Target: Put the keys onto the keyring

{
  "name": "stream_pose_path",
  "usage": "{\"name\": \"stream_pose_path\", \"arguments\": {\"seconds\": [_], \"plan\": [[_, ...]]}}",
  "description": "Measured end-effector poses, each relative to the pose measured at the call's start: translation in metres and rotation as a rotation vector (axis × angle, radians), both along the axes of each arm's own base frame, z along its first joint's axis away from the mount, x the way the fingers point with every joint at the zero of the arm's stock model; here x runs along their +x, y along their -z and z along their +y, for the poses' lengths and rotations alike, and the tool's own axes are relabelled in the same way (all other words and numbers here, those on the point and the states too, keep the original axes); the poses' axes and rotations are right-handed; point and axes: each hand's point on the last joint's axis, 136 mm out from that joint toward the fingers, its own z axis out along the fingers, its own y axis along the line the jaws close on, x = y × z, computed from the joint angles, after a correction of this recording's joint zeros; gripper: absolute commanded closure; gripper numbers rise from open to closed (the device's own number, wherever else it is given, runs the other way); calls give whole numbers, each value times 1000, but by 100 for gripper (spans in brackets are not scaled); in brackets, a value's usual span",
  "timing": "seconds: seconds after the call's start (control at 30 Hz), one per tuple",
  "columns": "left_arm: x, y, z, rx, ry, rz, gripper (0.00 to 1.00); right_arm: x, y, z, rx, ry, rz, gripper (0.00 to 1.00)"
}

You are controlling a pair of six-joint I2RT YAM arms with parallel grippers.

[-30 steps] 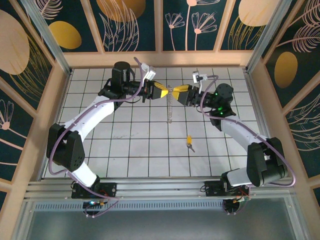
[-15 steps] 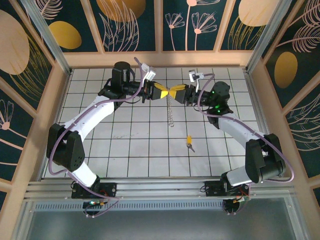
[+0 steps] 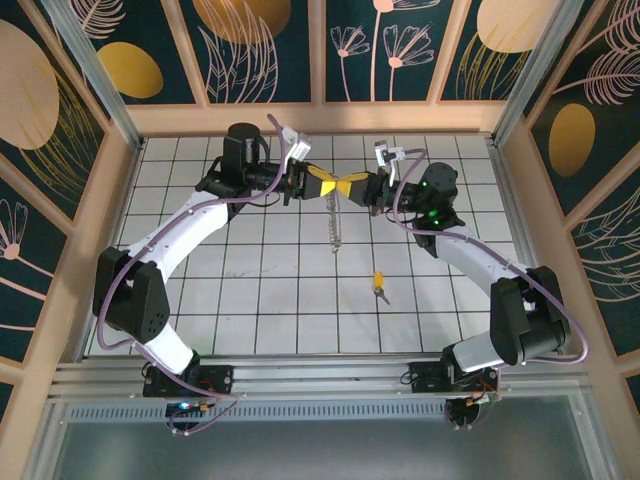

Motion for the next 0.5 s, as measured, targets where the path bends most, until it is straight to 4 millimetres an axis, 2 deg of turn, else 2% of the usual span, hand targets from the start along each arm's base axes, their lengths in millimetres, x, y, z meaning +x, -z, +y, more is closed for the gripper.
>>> {"name": "stream_pose_path", "arguments": {"seconds": [0.2, 0.33, 0.5], "plan": [[8, -8, 3, -31, -73, -8, 51, 9, -1, -7, 4, 46, -6, 100], [13, -20, 17, -88, -163, -3, 46, 15, -8, -16, 28, 84, -27, 100], [21, -40, 23, -170, -218, 13, 50, 14, -24, -19, 68, 103, -76, 100]]}}
